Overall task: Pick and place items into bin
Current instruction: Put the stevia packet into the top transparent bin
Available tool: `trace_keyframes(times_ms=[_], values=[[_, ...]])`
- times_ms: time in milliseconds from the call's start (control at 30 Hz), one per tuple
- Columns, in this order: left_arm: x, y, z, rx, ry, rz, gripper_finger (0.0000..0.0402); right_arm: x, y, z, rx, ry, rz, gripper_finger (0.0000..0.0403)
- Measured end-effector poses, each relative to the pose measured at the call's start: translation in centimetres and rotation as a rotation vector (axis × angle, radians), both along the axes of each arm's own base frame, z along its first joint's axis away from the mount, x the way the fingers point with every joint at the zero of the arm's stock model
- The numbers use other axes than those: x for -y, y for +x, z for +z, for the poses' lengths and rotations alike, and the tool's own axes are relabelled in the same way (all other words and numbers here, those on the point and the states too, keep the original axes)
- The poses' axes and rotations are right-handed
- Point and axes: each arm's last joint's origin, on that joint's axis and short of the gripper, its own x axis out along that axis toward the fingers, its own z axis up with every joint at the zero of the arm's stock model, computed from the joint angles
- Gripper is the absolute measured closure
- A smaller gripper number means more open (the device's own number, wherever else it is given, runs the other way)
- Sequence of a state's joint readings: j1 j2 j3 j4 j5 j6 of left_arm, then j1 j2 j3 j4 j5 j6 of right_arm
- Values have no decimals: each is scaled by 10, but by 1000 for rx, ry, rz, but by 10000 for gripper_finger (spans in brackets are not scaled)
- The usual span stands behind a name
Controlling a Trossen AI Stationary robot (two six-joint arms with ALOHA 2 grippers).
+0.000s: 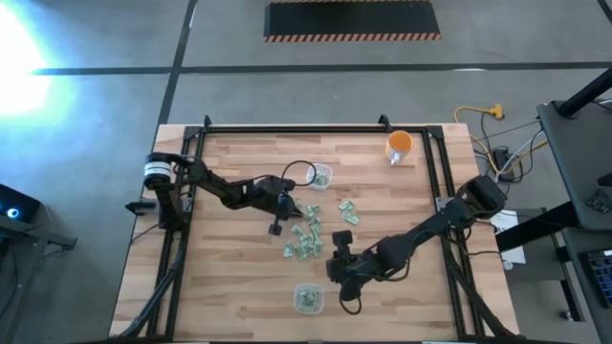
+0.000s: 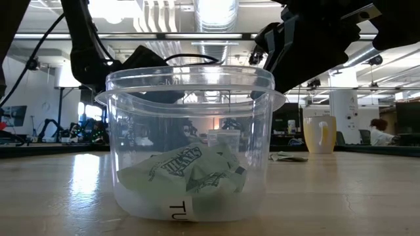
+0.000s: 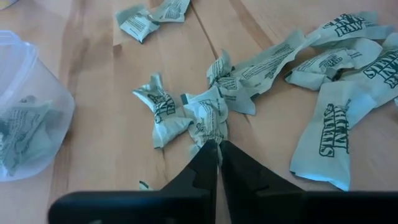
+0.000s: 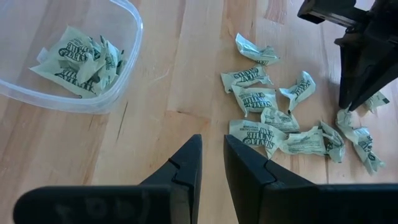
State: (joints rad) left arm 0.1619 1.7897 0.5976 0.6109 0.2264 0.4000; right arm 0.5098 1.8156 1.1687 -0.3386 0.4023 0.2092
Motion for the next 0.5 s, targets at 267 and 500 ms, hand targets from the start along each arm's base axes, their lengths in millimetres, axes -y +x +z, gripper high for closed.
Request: trace_keyframes(times_ms=[267, 500], values=[[1, -1, 13, 44, -10, 6, 401, 0, 0, 0, 0, 0, 0, 346], [3, -4, 33, 114, -12, 5, 401, 0, 0, 0, 0, 0, 0, 346]])
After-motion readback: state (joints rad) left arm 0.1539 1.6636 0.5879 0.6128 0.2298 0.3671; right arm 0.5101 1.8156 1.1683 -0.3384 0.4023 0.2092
